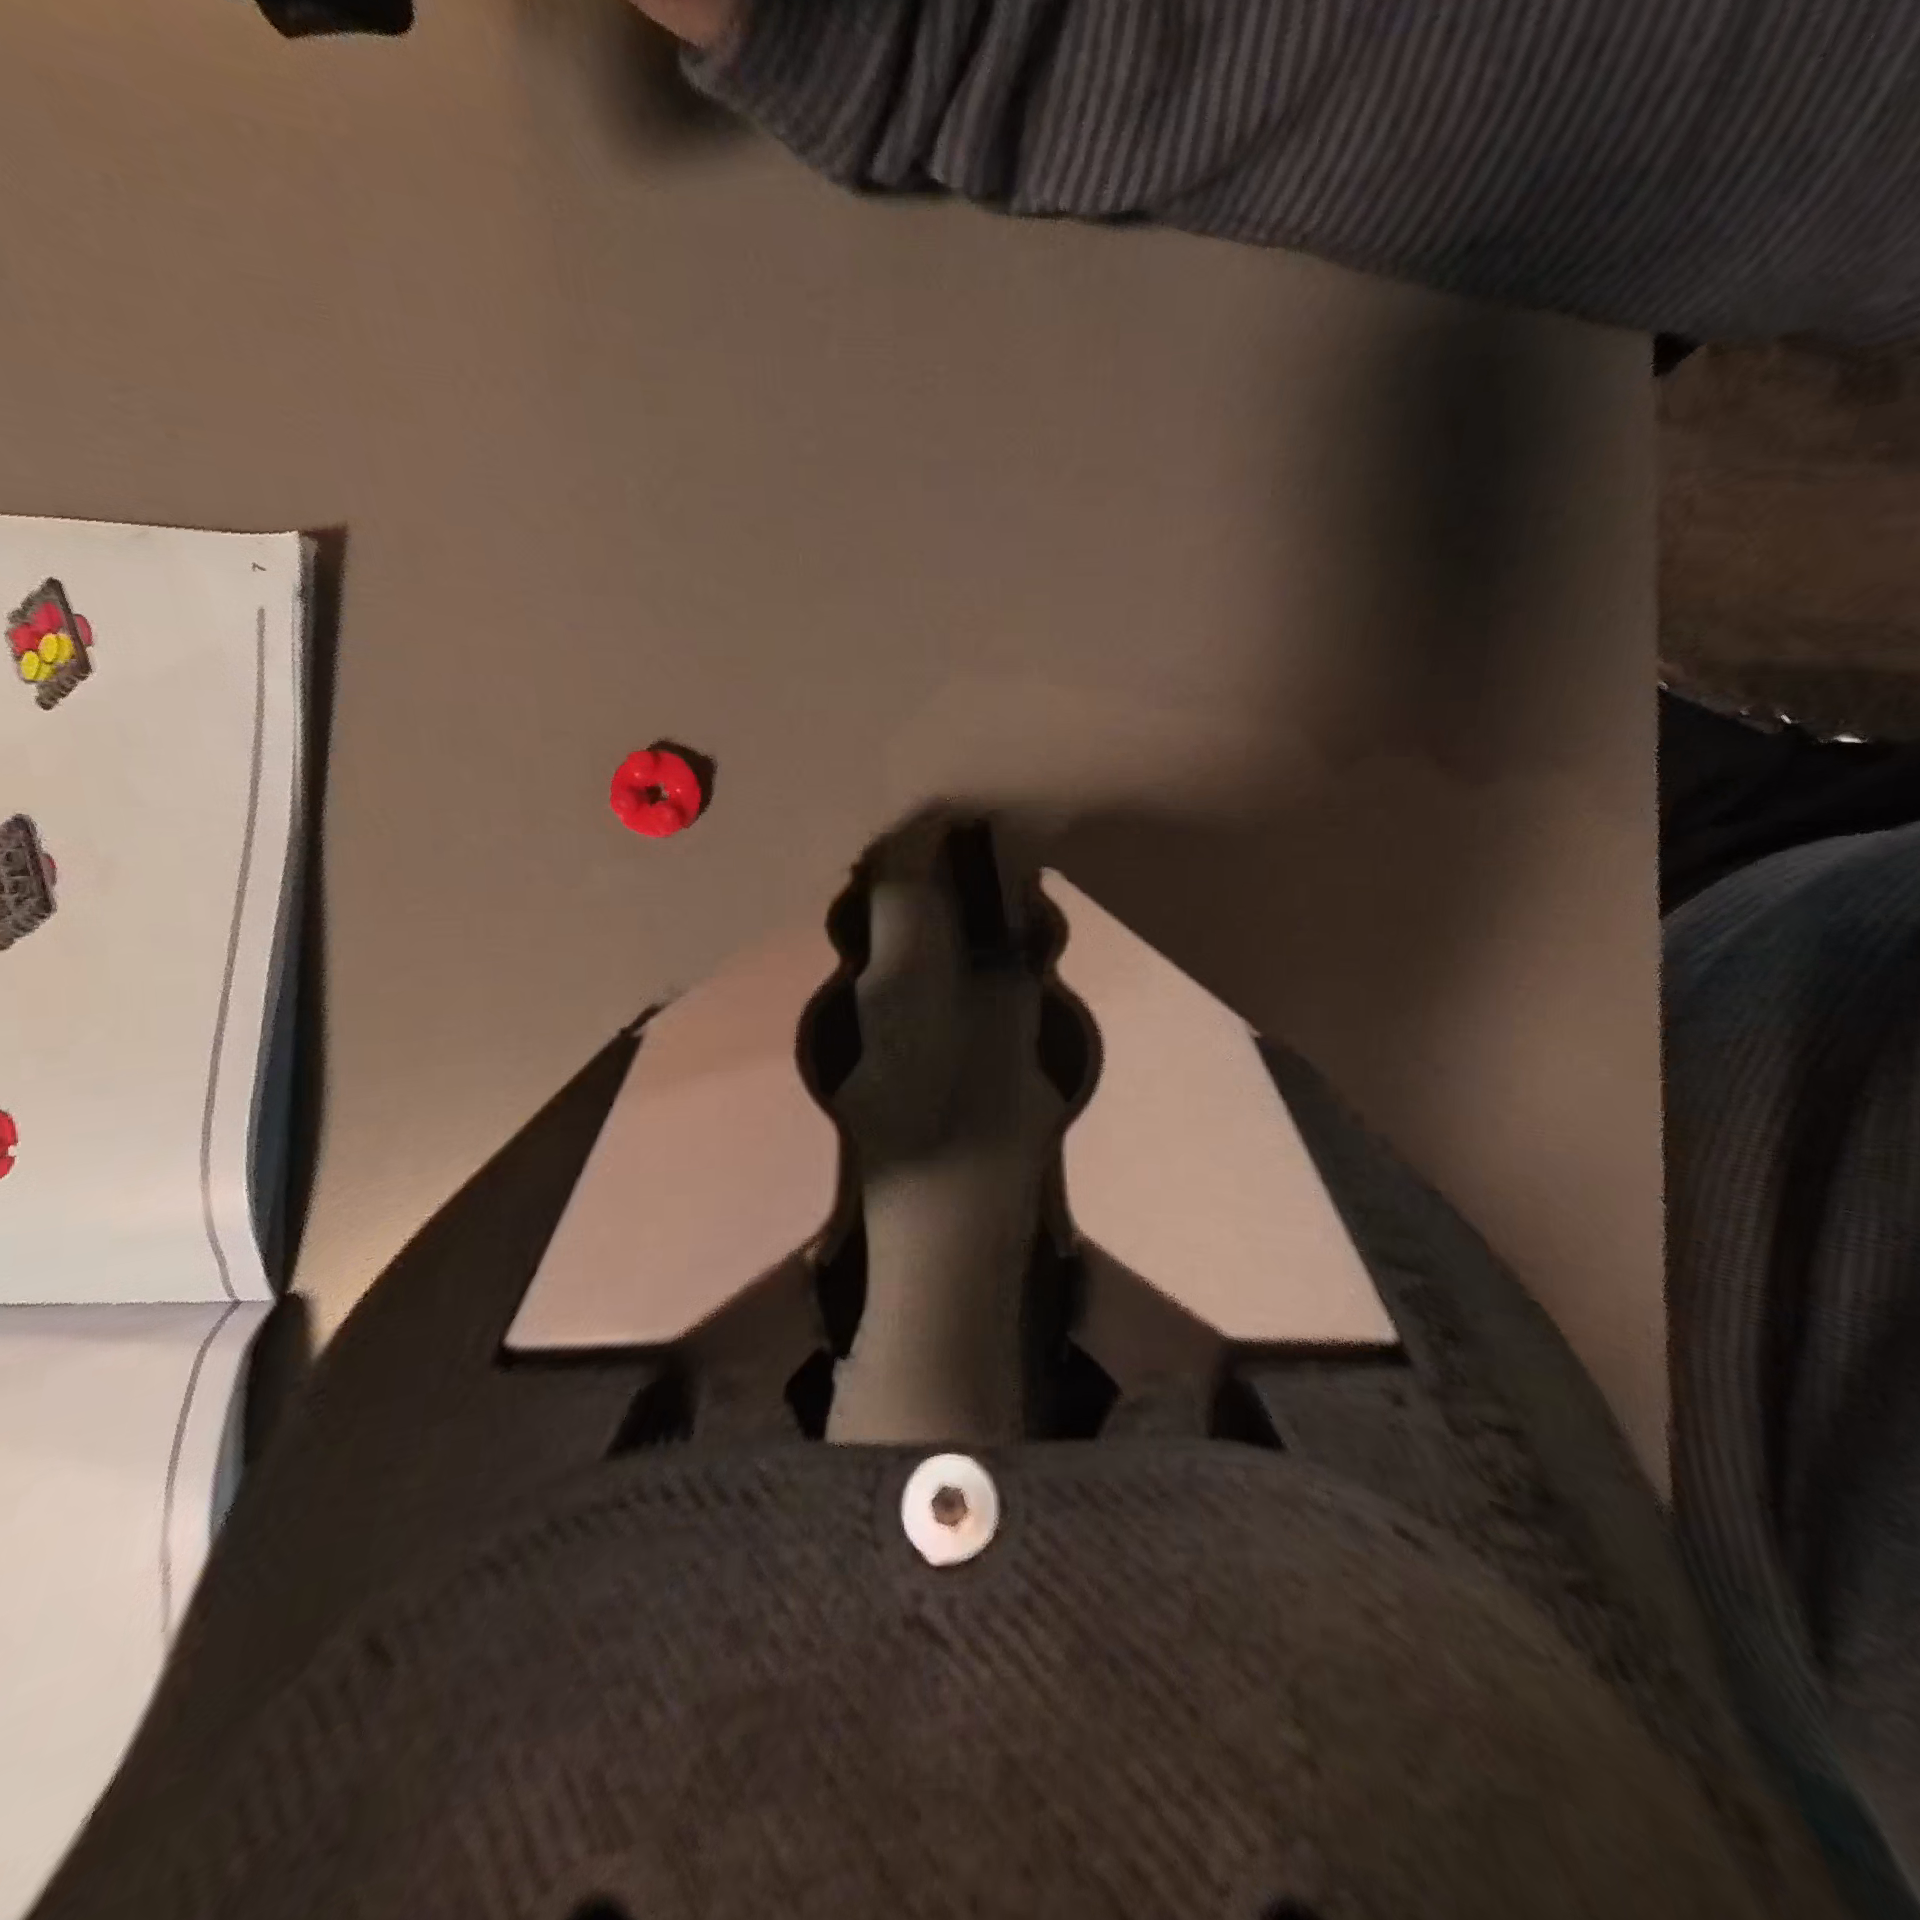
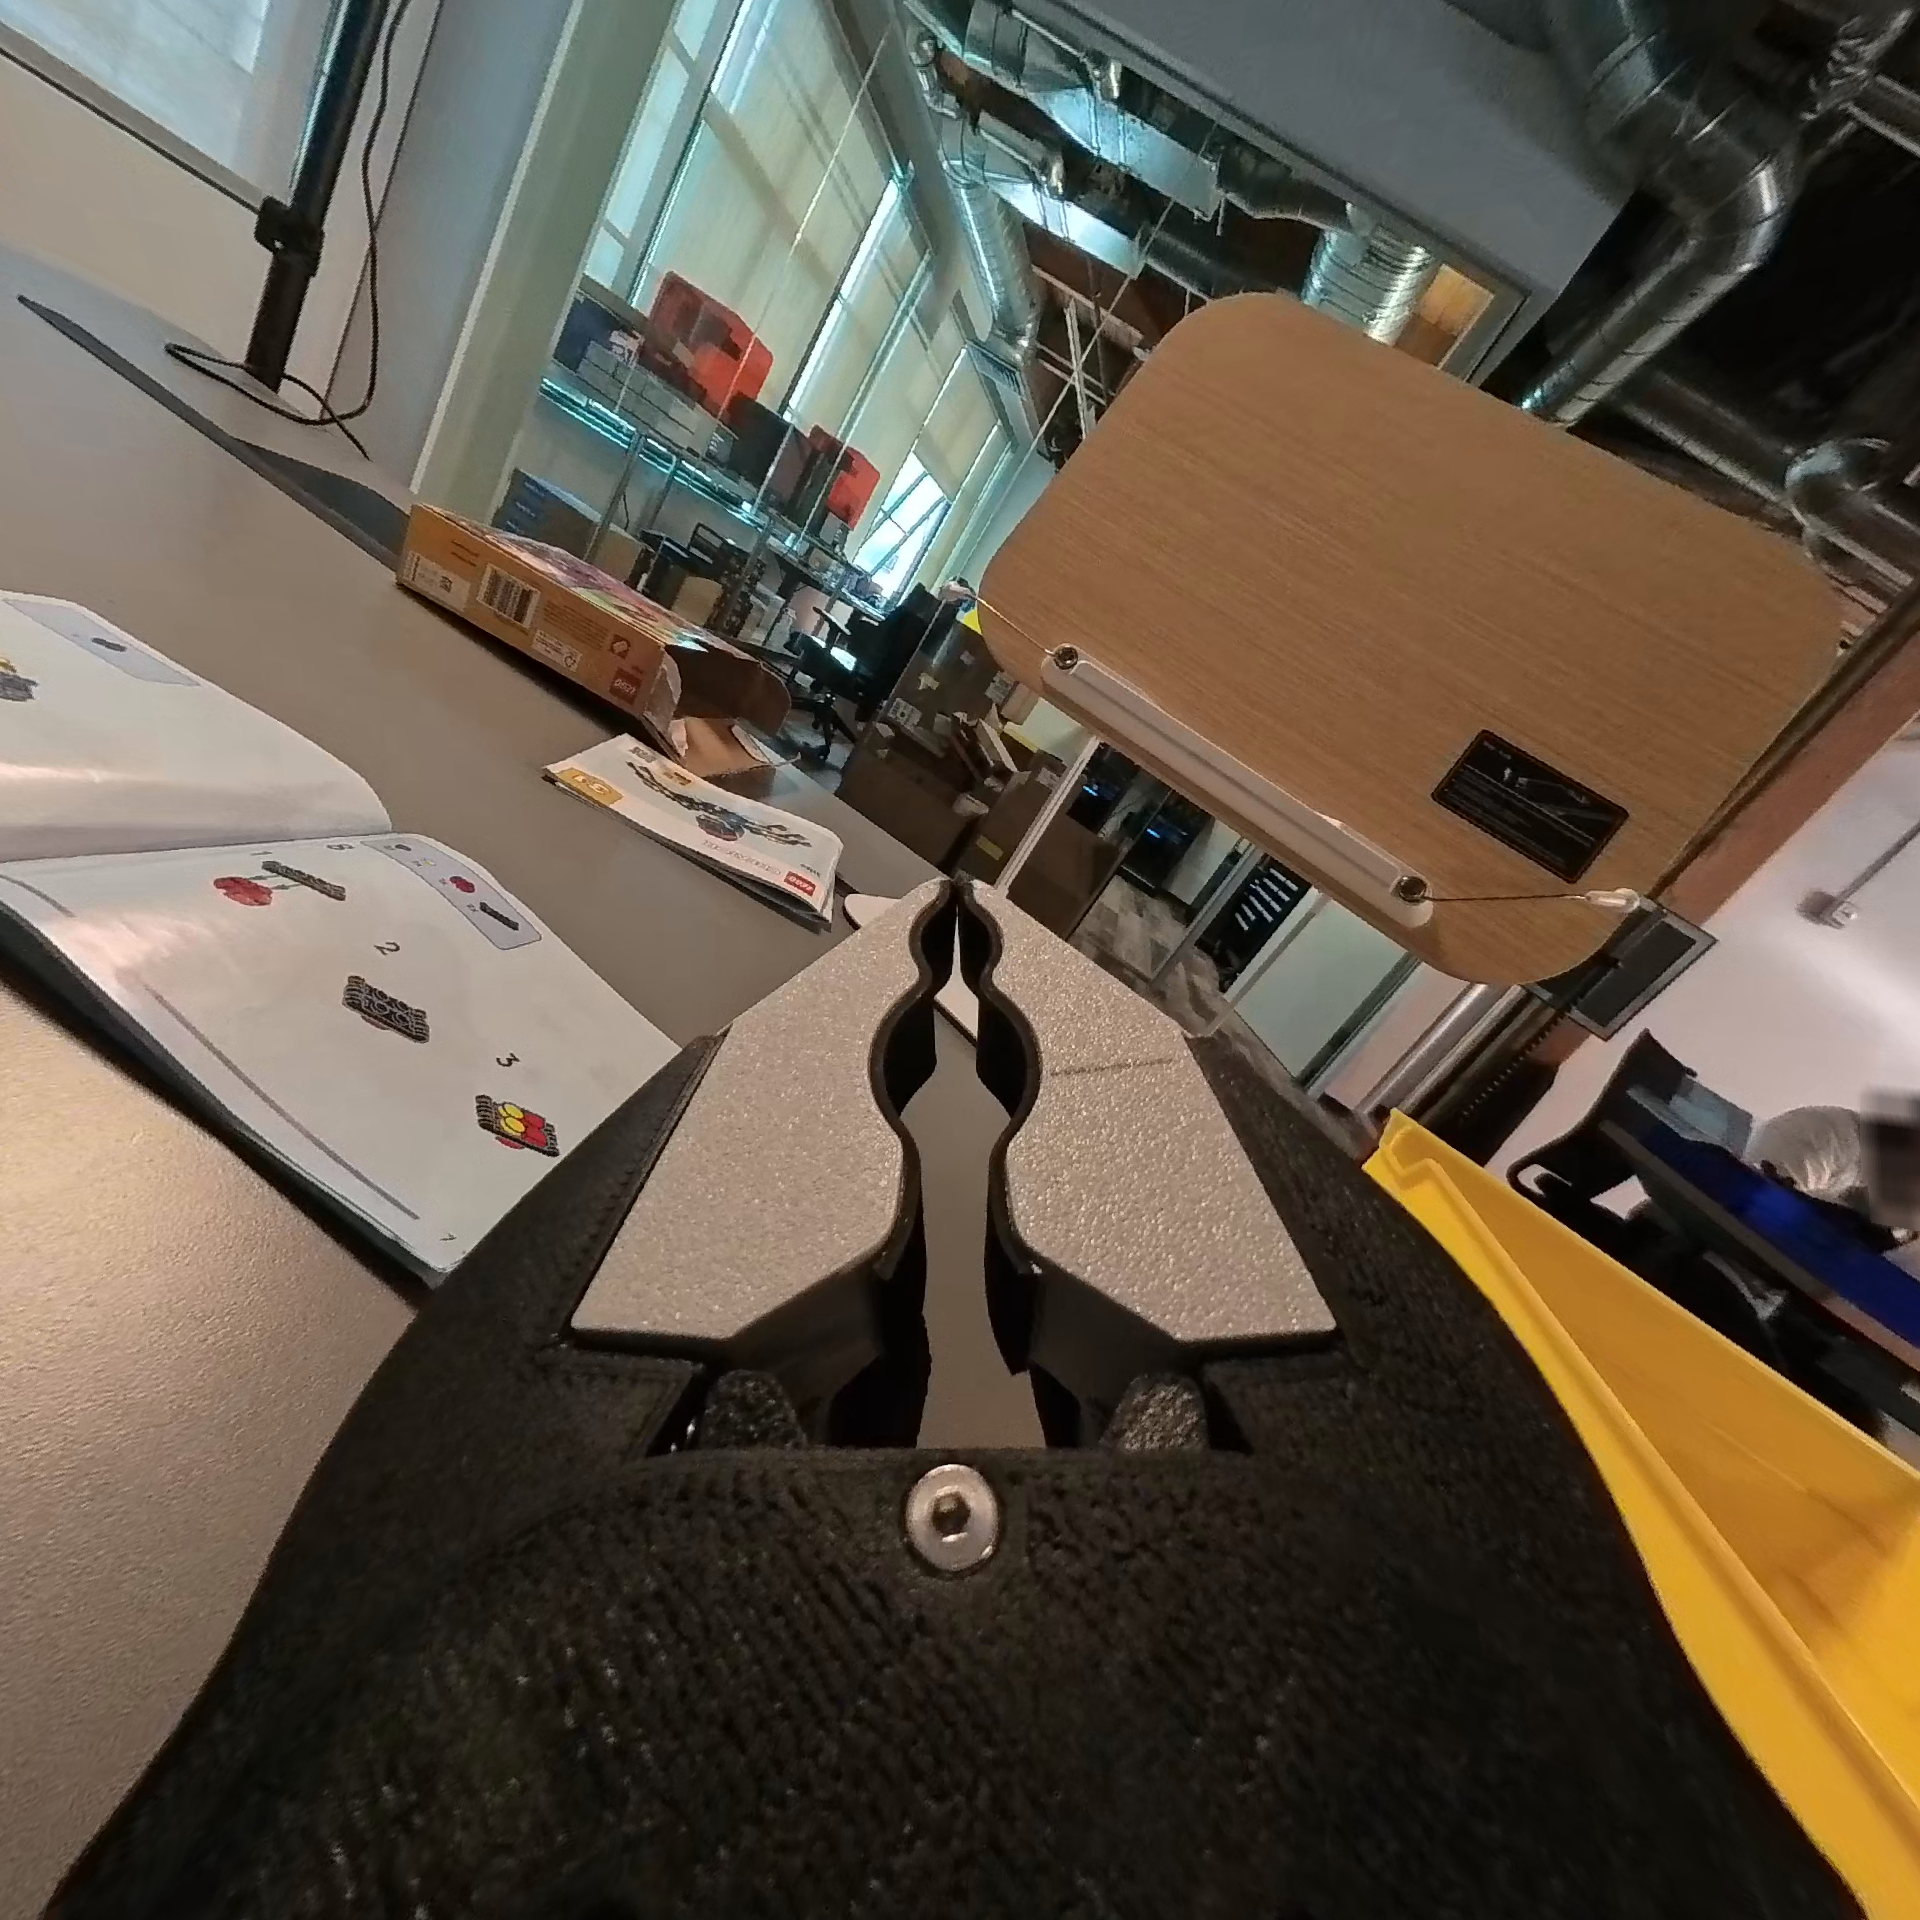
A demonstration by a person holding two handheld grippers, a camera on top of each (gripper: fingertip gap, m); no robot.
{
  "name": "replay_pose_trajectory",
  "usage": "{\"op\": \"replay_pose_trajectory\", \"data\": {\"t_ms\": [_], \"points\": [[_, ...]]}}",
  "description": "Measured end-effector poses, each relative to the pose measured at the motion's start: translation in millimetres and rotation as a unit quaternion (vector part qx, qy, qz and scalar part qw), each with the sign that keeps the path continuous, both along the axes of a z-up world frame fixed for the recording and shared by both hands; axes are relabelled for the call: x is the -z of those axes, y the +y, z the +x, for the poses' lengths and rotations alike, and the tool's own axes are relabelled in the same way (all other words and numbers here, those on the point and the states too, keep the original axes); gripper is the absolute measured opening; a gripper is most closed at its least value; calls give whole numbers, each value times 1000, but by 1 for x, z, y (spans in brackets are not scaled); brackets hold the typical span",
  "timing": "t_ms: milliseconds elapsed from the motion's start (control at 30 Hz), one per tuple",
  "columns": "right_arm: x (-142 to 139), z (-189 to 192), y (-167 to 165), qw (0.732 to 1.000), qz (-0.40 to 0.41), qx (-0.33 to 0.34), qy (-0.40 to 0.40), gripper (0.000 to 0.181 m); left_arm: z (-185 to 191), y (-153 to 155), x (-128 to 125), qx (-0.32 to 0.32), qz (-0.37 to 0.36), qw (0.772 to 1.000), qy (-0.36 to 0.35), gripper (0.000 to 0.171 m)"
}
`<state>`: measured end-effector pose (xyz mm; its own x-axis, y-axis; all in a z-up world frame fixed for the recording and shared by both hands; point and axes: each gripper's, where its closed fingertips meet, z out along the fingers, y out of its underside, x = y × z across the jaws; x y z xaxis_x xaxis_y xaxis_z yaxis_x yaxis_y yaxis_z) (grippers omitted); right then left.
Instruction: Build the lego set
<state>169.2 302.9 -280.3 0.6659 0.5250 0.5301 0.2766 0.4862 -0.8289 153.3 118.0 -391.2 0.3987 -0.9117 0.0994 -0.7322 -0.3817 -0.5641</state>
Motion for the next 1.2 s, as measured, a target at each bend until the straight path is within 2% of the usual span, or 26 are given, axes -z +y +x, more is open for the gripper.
{"op": "replay_pose_trajectory", "data": {"t_ms": [133, 233, 333, 400, 500, 700, 1200], "points": [[0, 0, 1, 1000, -2, 0, 1, 0, -8, 5, -9, -15, 45, 998, -37, 41], [0, 1, 2, 1000, -3, 2, 1, 0, -24, 13, -20, -30, 110, 991, -72, 44], [0, 3, 4, 1000, -8, 4, 8, 0, -44, 20, -38, -50, 205, 970, -121, 44], [0, 5, 6, 1000, -14, 5, 13, 0, -56, 20, -48, -71, 243, 952, -169, 37], [0, 7, 8, 999, -22, 9, 23, 0, -61, 16, -54, -78, 226, 945, -224, 40], [0, 9, 9, 999, -23, 11, 22, 0, -69, 20, -75, -96, 270, 916, -281, 41], [1, 9, 9, 1000, -20, 11, 16, 0, -70, 18, -76, -94, 285, 912, -279, 38]]}}
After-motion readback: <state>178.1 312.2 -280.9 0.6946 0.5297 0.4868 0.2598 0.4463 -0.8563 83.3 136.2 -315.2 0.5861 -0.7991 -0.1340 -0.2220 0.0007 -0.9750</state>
